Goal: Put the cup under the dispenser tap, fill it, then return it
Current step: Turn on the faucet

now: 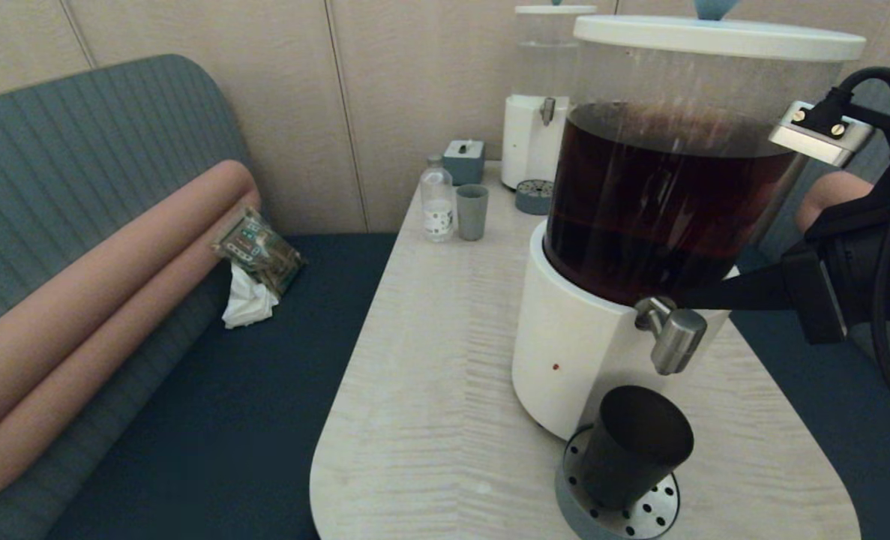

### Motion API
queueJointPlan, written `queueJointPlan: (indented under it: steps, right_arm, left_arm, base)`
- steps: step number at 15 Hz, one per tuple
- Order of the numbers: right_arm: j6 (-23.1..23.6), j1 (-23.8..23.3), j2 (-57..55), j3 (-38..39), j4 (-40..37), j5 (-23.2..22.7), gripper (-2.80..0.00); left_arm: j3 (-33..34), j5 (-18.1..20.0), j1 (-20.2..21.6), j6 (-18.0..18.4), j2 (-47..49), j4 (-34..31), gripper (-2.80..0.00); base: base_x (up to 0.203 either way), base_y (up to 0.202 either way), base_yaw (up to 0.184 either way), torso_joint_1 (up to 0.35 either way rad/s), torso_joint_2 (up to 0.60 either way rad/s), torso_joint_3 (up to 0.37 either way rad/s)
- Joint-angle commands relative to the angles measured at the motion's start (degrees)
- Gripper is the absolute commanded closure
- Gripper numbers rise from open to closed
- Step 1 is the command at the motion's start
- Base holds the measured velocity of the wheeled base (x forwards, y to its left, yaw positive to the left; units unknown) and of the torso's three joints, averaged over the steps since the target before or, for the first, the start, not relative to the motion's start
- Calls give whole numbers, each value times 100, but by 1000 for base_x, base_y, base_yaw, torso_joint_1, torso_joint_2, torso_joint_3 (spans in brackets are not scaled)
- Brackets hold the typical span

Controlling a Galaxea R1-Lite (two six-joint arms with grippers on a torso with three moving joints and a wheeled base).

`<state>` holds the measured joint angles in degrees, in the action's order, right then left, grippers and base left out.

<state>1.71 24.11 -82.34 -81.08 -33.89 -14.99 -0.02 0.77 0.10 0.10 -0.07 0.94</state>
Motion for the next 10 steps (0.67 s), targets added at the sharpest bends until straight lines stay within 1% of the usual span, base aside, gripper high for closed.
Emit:
queueJointPlan:
  steps: [1,3,10]
  right_arm:
    - [64,14,-27,4,-4,-12,0]
    - [196,59,-53,-5,5,-3,0]
    - [382,85,-221,-153,-1,-12,0]
  left_arm:
    - [-4,2,-1,-1,7,3,0]
    - [-6,2,6,-1,7,3,0]
    - [-6,2,-1,-1,7,3,0]
  base:
    - [0,0,0,0,0,0]
    - [0,0,0,0,0,0]
    - [0,0,0,0,0,0]
